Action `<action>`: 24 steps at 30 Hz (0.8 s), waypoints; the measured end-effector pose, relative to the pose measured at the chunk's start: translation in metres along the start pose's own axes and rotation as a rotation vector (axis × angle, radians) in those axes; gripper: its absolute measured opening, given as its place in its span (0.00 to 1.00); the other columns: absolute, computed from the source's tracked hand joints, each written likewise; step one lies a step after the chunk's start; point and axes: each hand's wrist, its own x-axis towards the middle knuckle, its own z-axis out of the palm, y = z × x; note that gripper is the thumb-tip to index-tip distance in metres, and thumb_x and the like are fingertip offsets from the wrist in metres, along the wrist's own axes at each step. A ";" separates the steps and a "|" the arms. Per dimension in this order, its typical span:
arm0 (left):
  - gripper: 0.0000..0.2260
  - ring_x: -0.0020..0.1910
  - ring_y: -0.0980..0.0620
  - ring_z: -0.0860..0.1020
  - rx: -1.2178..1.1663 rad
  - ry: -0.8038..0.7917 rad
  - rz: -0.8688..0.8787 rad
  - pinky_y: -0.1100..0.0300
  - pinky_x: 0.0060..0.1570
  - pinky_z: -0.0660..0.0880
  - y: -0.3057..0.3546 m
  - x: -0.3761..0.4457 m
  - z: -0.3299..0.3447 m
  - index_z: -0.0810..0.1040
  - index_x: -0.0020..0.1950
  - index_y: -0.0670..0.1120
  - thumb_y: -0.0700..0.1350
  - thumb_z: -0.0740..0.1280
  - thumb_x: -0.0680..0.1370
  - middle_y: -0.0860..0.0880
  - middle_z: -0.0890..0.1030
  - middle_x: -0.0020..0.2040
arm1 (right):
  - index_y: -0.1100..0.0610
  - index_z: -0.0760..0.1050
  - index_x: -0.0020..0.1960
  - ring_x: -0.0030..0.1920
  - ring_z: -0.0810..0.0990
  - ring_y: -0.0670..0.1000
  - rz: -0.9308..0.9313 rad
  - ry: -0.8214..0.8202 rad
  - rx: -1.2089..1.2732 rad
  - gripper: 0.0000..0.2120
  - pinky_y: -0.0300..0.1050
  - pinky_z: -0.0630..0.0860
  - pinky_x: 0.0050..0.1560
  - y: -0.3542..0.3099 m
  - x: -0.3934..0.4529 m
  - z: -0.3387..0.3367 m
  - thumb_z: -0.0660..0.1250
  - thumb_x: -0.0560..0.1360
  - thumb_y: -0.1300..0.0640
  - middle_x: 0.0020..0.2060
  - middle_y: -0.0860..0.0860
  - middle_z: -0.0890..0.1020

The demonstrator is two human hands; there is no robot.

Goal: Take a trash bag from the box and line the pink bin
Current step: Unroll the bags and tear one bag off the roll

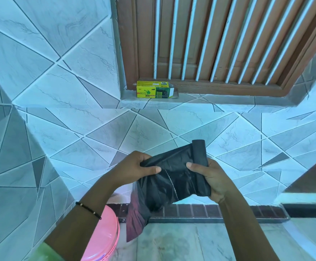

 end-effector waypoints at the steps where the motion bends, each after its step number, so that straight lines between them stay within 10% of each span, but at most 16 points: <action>1: 0.06 0.34 0.58 0.80 -0.033 -0.029 -0.011 0.67 0.37 0.75 0.000 -0.001 -0.002 0.82 0.35 0.51 0.47 0.72 0.72 0.55 0.83 0.32 | 0.64 0.78 0.48 0.43 0.81 0.61 0.002 0.008 -0.012 0.06 0.54 0.81 0.44 0.001 0.000 0.000 0.69 0.71 0.67 0.43 0.63 0.82; 7: 0.07 0.45 0.54 0.81 -0.044 -0.108 0.000 0.63 0.49 0.77 -0.001 -0.001 0.002 0.82 0.52 0.45 0.41 0.68 0.76 0.43 0.85 0.49 | 0.62 0.79 0.47 0.42 0.84 0.61 -0.023 0.075 -0.122 0.05 0.53 0.81 0.42 0.004 -0.001 0.008 0.70 0.71 0.67 0.42 0.61 0.84; 14: 0.06 0.44 0.41 0.80 0.206 -0.042 0.076 0.51 0.47 0.75 -0.007 0.005 0.009 0.79 0.45 0.48 0.44 0.62 0.73 0.40 0.81 0.44 | 0.57 0.78 0.44 0.34 0.84 0.50 -0.109 0.112 -0.276 0.06 0.43 0.81 0.34 0.000 -0.004 0.017 0.69 0.72 0.67 0.37 0.54 0.84; 22: 0.10 0.48 0.53 0.77 0.119 0.667 -0.048 0.60 0.47 0.70 -0.013 -0.002 0.009 0.77 0.50 0.50 0.55 0.65 0.75 0.52 0.79 0.47 | 0.61 0.77 0.50 0.43 0.83 0.59 -0.088 0.293 0.026 0.07 0.52 0.81 0.42 -0.001 0.003 0.018 0.70 0.72 0.64 0.43 0.58 0.84; 24: 0.21 0.42 0.49 0.77 -0.029 0.588 -0.238 0.59 0.42 0.69 -0.014 -0.008 0.022 0.80 0.45 0.44 0.61 0.59 0.76 0.48 0.81 0.42 | 0.62 0.77 0.50 0.44 0.82 0.60 -0.056 0.297 0.112 0.07 0.54 0.81 0.44 0.003 0.005 0.022 0.70 0.72 0.65 0.44 0.60 0.82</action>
